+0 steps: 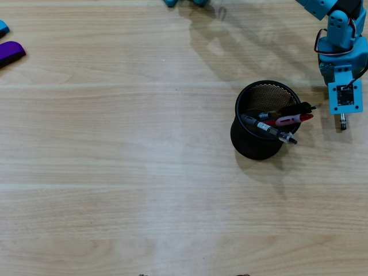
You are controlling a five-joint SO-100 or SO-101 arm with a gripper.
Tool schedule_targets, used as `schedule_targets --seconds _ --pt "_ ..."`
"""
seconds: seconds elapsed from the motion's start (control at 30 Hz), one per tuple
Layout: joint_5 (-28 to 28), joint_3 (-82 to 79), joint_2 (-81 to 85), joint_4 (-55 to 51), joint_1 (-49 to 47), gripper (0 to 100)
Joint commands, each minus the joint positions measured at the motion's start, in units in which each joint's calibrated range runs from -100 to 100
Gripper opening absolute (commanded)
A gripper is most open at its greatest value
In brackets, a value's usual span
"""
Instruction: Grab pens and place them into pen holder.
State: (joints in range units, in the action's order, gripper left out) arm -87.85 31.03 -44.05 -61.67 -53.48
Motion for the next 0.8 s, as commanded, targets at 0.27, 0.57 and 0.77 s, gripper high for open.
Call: schedule_targets --seconds 0.27,0.57,0.77 --pt "27.52 12.47 20.47 0.26 8.32 2" --pt "47.86 -13.33 46.25 22.26 24.61 2" --pt "43.15 -42.03 52.76 34.90 27.76 2"
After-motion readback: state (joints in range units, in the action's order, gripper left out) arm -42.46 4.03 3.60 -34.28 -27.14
